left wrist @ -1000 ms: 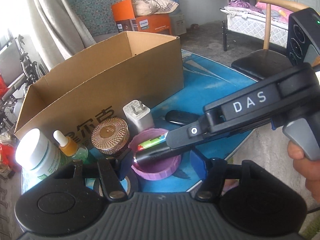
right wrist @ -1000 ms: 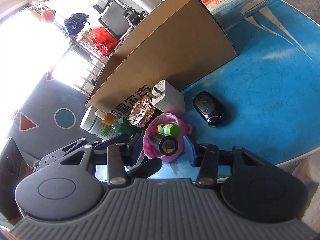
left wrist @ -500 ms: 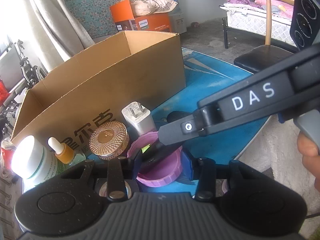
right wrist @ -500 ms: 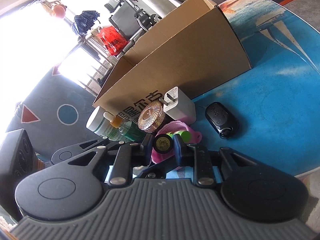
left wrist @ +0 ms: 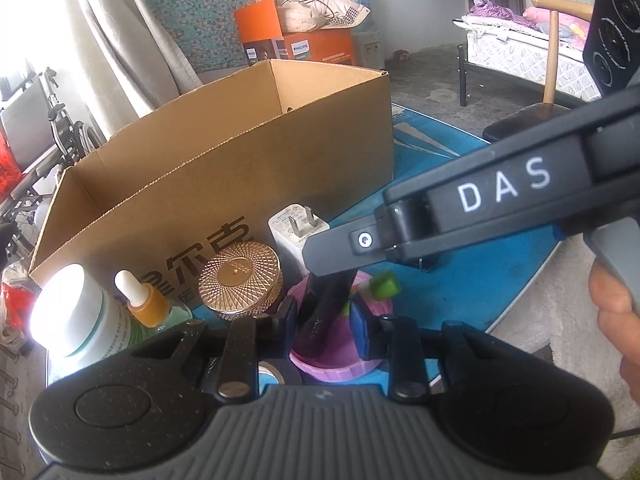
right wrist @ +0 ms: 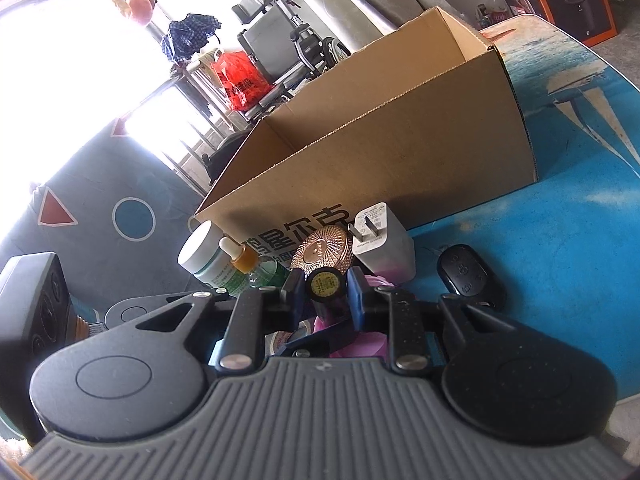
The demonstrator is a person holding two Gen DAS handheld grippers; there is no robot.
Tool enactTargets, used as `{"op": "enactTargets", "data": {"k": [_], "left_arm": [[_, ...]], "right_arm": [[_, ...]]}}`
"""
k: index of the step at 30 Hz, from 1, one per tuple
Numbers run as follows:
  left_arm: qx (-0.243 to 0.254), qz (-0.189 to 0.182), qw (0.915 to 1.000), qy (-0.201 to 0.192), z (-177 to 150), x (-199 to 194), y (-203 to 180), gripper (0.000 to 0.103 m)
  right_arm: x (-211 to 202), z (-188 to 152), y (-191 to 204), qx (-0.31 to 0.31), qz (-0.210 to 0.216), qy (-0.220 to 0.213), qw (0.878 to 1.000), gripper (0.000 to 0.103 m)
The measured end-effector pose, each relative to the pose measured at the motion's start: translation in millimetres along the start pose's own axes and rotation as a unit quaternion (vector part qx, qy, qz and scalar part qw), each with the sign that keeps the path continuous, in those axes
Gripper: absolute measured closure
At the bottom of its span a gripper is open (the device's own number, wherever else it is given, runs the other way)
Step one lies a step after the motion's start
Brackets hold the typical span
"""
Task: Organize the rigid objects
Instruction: 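Reach the right tool into the pink lid and grasp the black cylinder, then carry the black cylinder into the cardboard box and open the right tool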
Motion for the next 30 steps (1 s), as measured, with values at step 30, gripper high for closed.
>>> {"op": "enactTargets", "data": {"k": [30], "left_arm": [[-0.020, 0.087, 0.9926, -0.083, 35, -79, 15, 0.080]], "right_arm": [[-47, 26, 89, -0.104, 0.057, -0.059, 0.991, 0.081]]}}
Point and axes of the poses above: each gripper's, at about its wrist camera, not at the fingertips, and x roughly the way its jaws point, y to its left, z to its top, the point moved 4 cm from there along x, roughly the way its jaws point, and after that the axes turned 13 degrees about x, right-handed, at the moved point
